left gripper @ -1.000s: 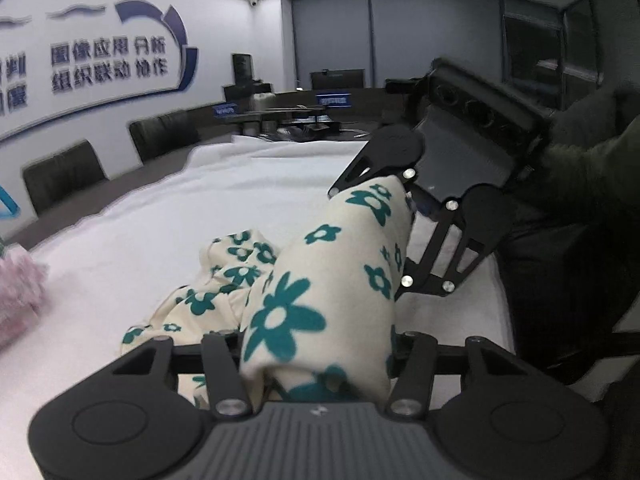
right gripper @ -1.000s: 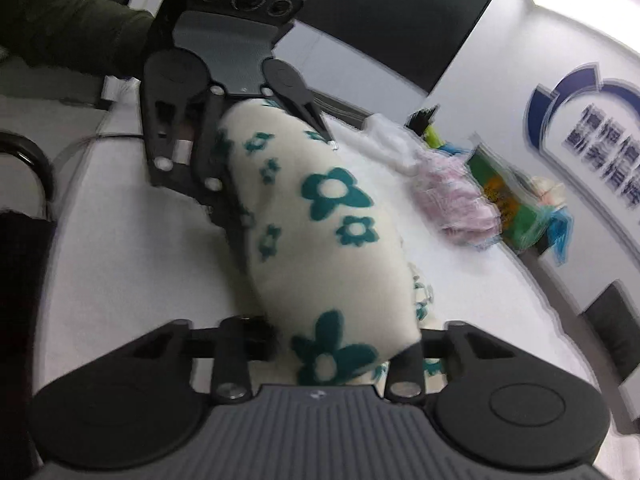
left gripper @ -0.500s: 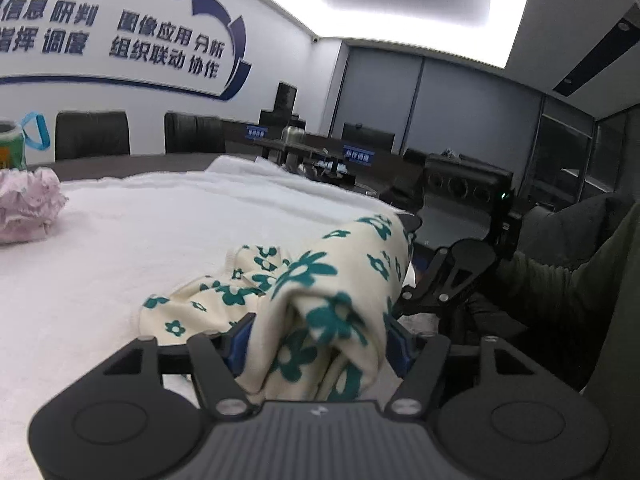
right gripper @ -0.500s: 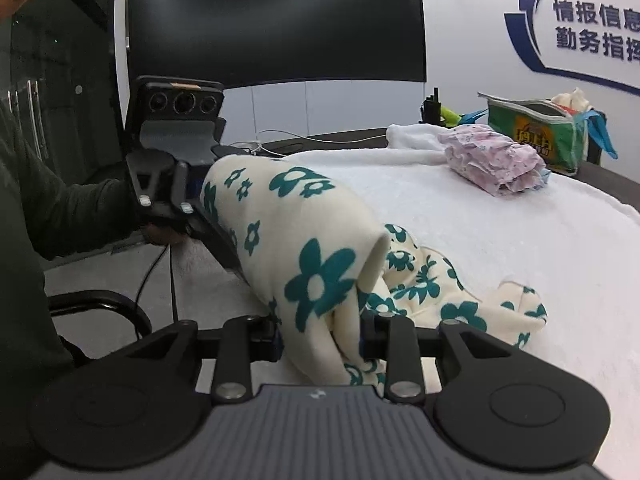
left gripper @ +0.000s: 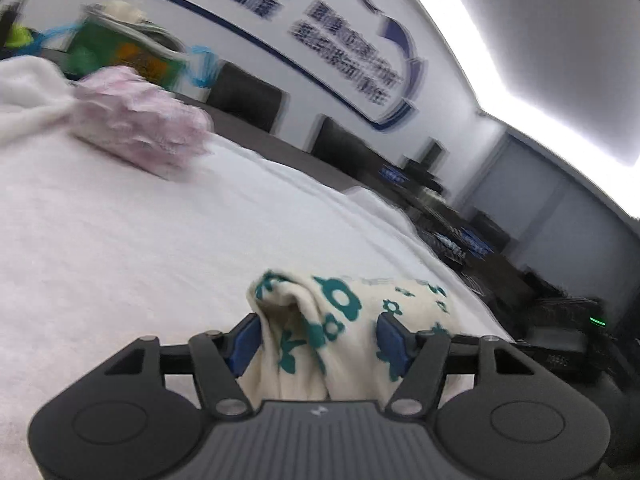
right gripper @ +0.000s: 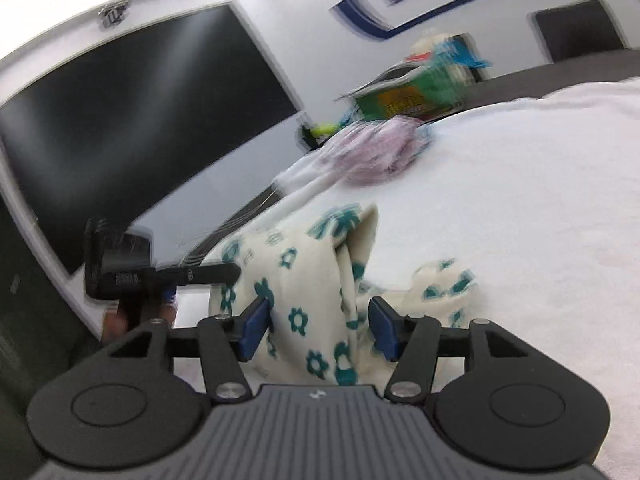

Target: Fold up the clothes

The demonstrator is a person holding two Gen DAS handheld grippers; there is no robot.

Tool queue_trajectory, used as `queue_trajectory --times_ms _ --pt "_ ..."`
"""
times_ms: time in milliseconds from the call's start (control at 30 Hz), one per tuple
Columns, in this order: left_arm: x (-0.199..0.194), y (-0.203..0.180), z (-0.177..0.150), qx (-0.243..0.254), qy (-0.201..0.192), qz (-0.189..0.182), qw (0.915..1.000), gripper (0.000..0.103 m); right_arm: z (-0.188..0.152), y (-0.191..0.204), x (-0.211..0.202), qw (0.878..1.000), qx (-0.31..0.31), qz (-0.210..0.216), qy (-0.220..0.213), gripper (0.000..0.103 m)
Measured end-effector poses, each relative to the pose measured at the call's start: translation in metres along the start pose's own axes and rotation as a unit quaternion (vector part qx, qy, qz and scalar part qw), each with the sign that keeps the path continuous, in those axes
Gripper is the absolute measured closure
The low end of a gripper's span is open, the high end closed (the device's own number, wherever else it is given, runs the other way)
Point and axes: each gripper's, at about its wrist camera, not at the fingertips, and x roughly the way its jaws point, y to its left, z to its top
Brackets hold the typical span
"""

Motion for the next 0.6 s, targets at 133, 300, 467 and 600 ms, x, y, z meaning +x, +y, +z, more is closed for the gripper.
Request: queue_trajectory --times_ms 133,300,467,600 --pt "-0.004 0.0 -0.001 -0.018 -0.022 0.024 0.9993 0.041 0.0 0.018 0.009 0.994 -0.03 -0.102 -0.015 0.064" --pt "-0.008 0.001 -0.003 -0.041 -0.049 0.054 0.9965 0.031 -0.007 0.038 0.009 0.98 -0.079 -0.181 -0.038 0.042" --pt "-0.023 -0.002 -0.012 -0.064 -0.088 0.07 0.9916 0.012 -0.003 0.035 0.001 0.981 -0.063 -0.172 -0.058 0.023" --pt "-0.038 -0.022 -0.043 -0.073 -0.11 0.06 0.9894 0.009 0.0 0.012 0.005 0.986 -0.002 -0.156 -0.063 0.02"
